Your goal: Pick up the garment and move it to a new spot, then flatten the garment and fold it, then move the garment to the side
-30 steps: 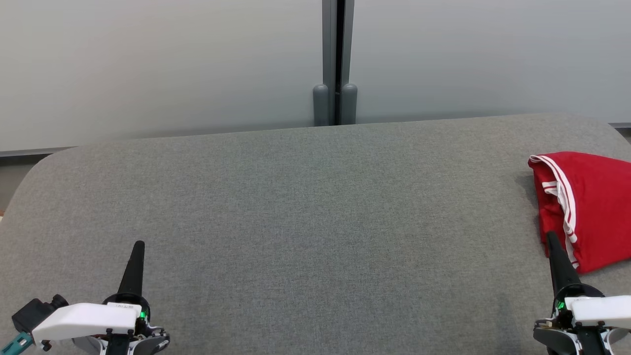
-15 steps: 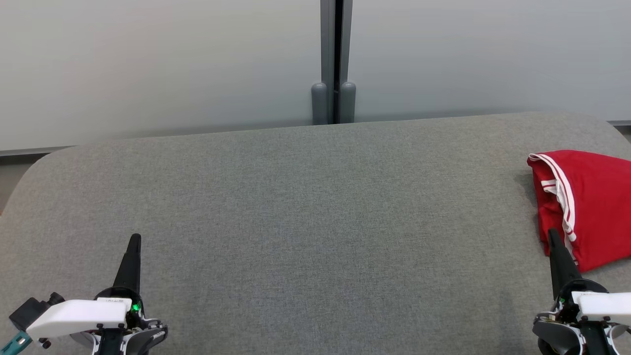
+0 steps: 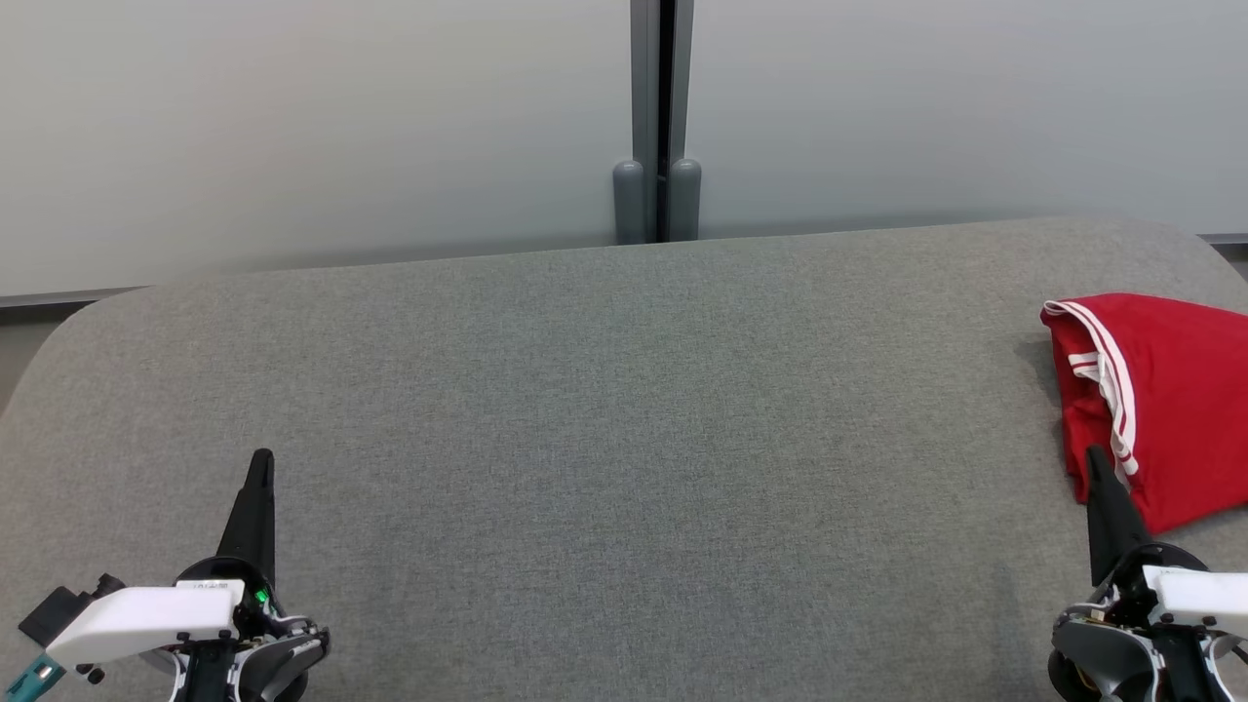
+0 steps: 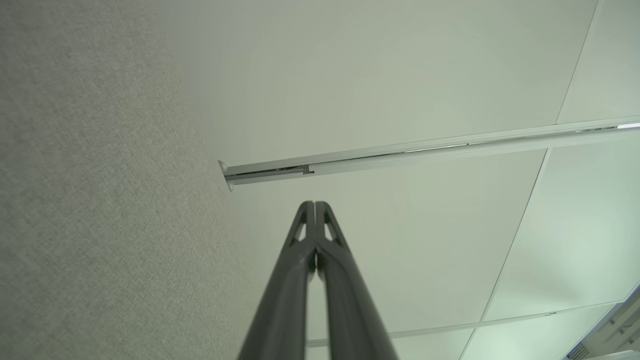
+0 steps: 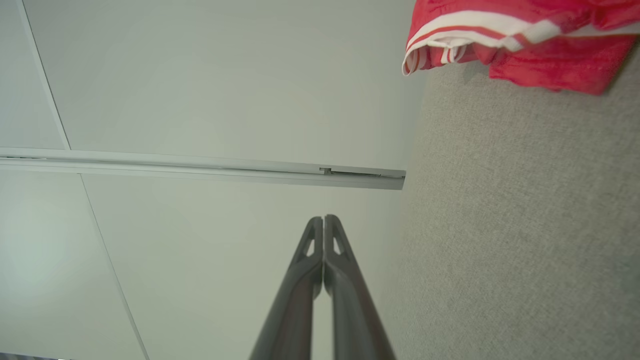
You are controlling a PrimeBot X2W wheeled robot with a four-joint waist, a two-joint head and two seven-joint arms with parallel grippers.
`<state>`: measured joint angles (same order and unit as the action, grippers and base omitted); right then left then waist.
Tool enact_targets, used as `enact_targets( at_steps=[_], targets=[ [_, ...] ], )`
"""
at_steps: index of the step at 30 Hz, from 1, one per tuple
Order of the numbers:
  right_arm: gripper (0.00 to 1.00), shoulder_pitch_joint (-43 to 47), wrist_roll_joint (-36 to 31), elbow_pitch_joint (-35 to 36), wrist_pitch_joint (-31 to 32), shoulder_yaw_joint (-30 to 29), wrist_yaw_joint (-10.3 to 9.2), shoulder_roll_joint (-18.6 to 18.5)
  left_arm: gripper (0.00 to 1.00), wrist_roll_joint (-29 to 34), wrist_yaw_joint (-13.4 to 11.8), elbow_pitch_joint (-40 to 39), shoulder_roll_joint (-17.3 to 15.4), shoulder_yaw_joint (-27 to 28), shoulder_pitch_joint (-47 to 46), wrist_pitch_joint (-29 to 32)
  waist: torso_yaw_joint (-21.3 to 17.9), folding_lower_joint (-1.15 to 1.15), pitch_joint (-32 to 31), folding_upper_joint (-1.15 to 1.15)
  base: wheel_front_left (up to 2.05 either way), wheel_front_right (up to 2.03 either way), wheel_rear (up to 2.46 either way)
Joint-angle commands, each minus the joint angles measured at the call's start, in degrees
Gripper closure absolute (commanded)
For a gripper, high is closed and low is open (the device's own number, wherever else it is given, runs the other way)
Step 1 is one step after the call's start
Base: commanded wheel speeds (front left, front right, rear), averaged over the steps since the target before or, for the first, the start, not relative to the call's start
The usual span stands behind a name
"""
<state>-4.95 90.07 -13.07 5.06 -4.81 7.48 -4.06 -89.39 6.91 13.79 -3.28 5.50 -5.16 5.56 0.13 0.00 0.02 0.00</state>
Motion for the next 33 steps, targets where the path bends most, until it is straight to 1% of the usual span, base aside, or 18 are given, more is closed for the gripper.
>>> enact_targets(
  at_steps=[1, 9, 33],
  targets=[
    [1.0, -0.9, 0.9, -0.2, 0.3, -0.1, 0.02, 0.0, 1.0, -0.8, 0.3, 0.1, -0.2, 0.4, -1.1, 0.3, 0.0, 0.0, 0.0, 0.0, 0.0, 0.0, 0.0],
    [1.0, -1.5, 3.5, -1.1, 0.5, -0.5, 0.02, 0.2, 1.0, -3.3, 0.8, 0.4, 0.3, 1.1, -1.5, 1.0, -0.1, 0.0, 0.2, 0.0, 0.0, 0.0, 0.0],
    [1.0, -1.5, 3.1, -1.1, 0.8, -0.9, 0.02, 0.5, 1.0, -3.1, 0.8, 0.3, 0.3, 1.2, -1.4, 1.0, -0.1, 0.0, 0.2, 0.0, 0.0, 0.0, 0.0]
  ],
)
